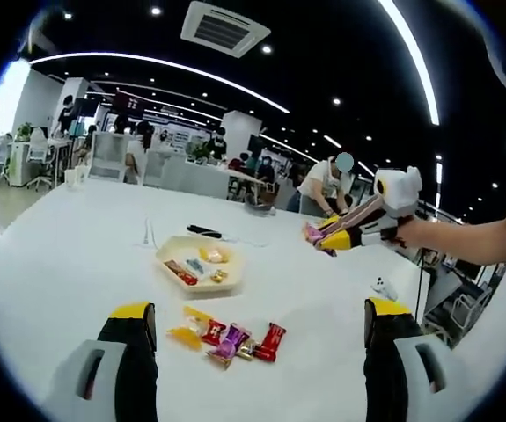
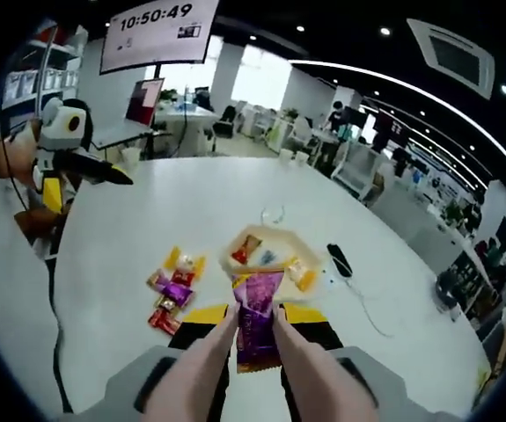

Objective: Place the target food into the container with the food tongs after gripping and lifting it, then release it inside without dropping or visibly crushing the food.

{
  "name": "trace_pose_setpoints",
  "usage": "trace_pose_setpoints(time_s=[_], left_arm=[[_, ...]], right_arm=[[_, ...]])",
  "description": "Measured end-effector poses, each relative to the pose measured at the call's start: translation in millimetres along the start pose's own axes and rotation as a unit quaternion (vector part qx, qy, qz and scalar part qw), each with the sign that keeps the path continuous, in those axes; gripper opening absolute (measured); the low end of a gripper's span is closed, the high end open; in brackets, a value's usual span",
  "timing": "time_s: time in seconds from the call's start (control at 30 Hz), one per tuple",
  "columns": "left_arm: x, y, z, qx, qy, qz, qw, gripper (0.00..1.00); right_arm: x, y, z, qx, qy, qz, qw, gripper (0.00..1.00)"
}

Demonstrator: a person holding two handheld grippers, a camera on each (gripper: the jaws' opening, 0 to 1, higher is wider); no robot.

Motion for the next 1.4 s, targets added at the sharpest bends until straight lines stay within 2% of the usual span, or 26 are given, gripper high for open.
trace_pose_setpoints(time_s=[0.07,0.13,0.2,0.33,0.4,0.43,0.47,0.53,0.57,0.7,0.73,0.77,0.83,0.87,0.93,1.07,1.1,1.2,1.23,1.33,1.4], left_arm=[[-3.2,7,1.7,-0.006,0.004,0.006,1.0,0.99],[-6.0,7,1.9,-0.01,0.01,0.033,0.9993,0.99],[2.9,3,1.6,-0.007,0.024,0.012,0.9996,0.99],[2.2,2,12.3,0.0,0.011,0.004,0.9999,0.99],[1.1,7,16.0,-0.004,0.006,0.007,0.9999,0.99],[1.8,7,16.2,-0.005,0.006,0.012,0.9999,0.99],[3.8,7,15.7,-0.006,0.007,0.016,0.9998,0.99],[12.5,4,13.8,-0.007,0.021,0.001,0.9997,0.99],[16.1,2,15.1,-0.004,0.021,-0.006,0.9997,0.99],[12.1,2,23.0,0.004,0.012,-0.013,0.9998,0.99],[11.3,3,23.6,0.005,0.01,-0.012,0.9999,0.99],[5.9,4,22.4,0.005,-0.001,0.007,1.0,0.99],[9.2,3,16.5,-0.001,0.009,0.007,0.9999,0.99],[13.6,1,11.0,-0.005,0.023,-0.003,0.9997,0.99],[12.3,-1,10.0,-0.004,0.026,-0.004,0.9997,0.99],[5.9,4,11.0,-0.006,0.017,-0.009,0.9998,0.99],[2.0,5,9.2,-0.01,0.012,0.01,0.9998,0.99],[10.9,4,3.6,-0.006,0.059,0.007,0.9982,0.99],[15.3,5,1.6,-0.002,0.066,-0.001,0.9978,0.99],[17.0,10,0.7,-0.006,0.047,-0.015,0.9988,0.99],[13.4,16,0.6,-0.01,0.04,-0.007,0.9991,0.99]], right_arm=[[1.1,1,-5,-0.007,0.011,-0.005,0.9999,0.2],[2.5,2,-6,-0.002,0.055,-0.009,0.9984,0.2],[3.2,6,-13,0.0,0.046,-0.008,0.9989,0.2],[7.3,7,-24,-0.009,0.042,-0.013,0.999,0.2],[10.5,6,-32,-0.02,0.061,-0.024,0.9977,0.2],[11.0,7,-35,-0.018,0.085,-0.026,0.9959,0.2],[11.7,8,-37,-0.016,0.085,-0.027,0.9959,0.2],[14.8,10,-37,-0.015,0.076,-0.025,0.9967,0.2],[17.0,11,-38,-0.015,0.058,-0.018,0.998,0.2],[25.8,13,-46,-0.024,0.039,-0.021,0.9987,0.2],[26.4,13,-47,-0.025,0.039,-0.022,0.9987,0.2],[29.7,12,-54,-0.032,0.058,-0.023,0.9976,0.2],[33.2,13,-57,-0.03,0.057,-0.026,0.9976,0.2],[33.8,15,-59,-0.03,0.051,-0.023,0.998,0.2],[39.0,14,-65,-0.038,0.034,-0.021,0.9985,0.2],[50.8,7,-71,-0.049,0.032,-0.033,0.9978,0.2],[52.0,4,-71,-0.052,0.04,-0.031,0.9974,0.2],[52.9,5,-68,-0.045,0.036,-0.031,0.9979,0.2],[50.8,8,-69,-0.045,0.011,-0.018,0.9988,0.2],[51.8,10,-70,-0.047,0.008,-0.02,0.9987,0.2],[51.2,12,-75,-0.051,0.013,-0.016,0.9985,0.2]])
Point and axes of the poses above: the point that each gripper's makers call its tool centre point, and the gripper's own axes: y roughly forward along the fingers, z roughly to its left, x roughly out of its top, the point moved 5 cm from there along -y, roughly backward along the fingers, and after that the axes turned 5 degrees about -x, right-handed, at the moved point
